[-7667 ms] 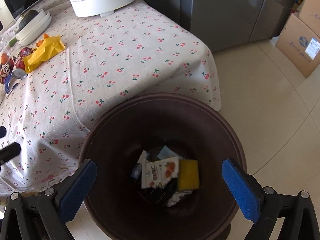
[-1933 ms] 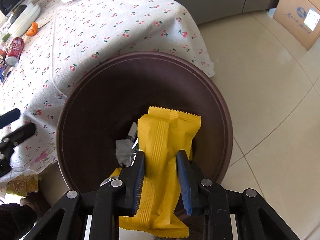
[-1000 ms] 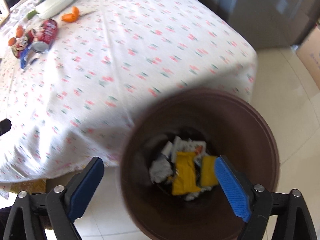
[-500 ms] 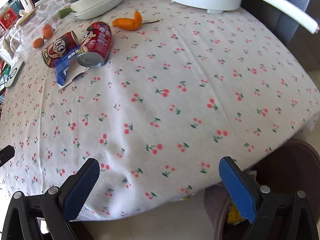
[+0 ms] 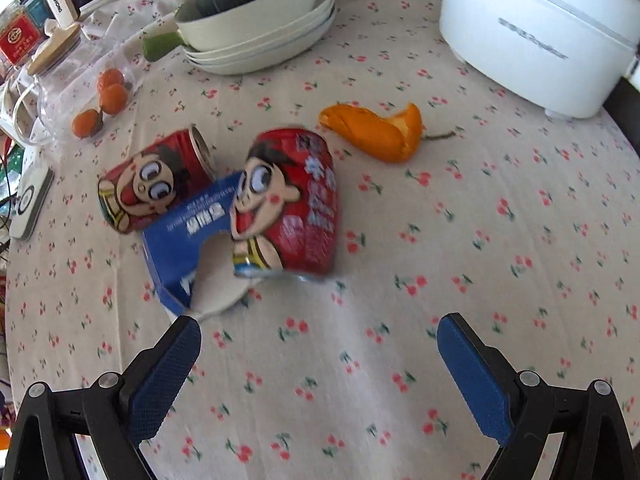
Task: Collect trash
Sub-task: 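Grasp the red milk can with the right tool while the left tool grasps the blue biscuit box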
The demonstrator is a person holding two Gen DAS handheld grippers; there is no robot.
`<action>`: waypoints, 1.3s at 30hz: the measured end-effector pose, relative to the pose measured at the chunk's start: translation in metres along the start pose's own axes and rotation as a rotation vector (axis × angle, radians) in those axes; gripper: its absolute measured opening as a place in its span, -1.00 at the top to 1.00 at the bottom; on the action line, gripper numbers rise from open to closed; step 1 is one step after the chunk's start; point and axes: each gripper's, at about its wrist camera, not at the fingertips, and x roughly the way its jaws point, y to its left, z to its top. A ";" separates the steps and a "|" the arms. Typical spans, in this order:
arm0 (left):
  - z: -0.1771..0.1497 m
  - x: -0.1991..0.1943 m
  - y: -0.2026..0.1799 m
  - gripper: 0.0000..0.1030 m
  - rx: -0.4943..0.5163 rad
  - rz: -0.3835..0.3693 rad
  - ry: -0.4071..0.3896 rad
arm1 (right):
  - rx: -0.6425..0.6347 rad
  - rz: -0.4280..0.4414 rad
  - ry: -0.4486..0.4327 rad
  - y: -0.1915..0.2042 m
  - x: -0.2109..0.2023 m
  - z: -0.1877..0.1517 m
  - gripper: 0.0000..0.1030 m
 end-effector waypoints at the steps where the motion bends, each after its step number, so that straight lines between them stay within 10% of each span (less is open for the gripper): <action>1: 0.001 0.001 0.001 -0.67 0.000 -0.004 0.000 | 0.001 0.000 0.006 0.003 0.006 0.008 -0.87; 11: 0.004 0.005 -0.008 -0.67 0.052 -0.023 -0.003 | 0.003 0.006 0.079 0.016 0.055 0.042 -0.31; 27: 0.022 0.008 -0.059 -0.67 0.184 -0.084 -0.040 | -0.010 0.056 0.065 -0.051 -0.017 -0.070 -0.30; 39: 0.097 0.071 -0.140 -0.66 0.413 -0.064 -0.056 | -0.058 -0.041 0.052 -0.096 -0.031 -0.077 -0.30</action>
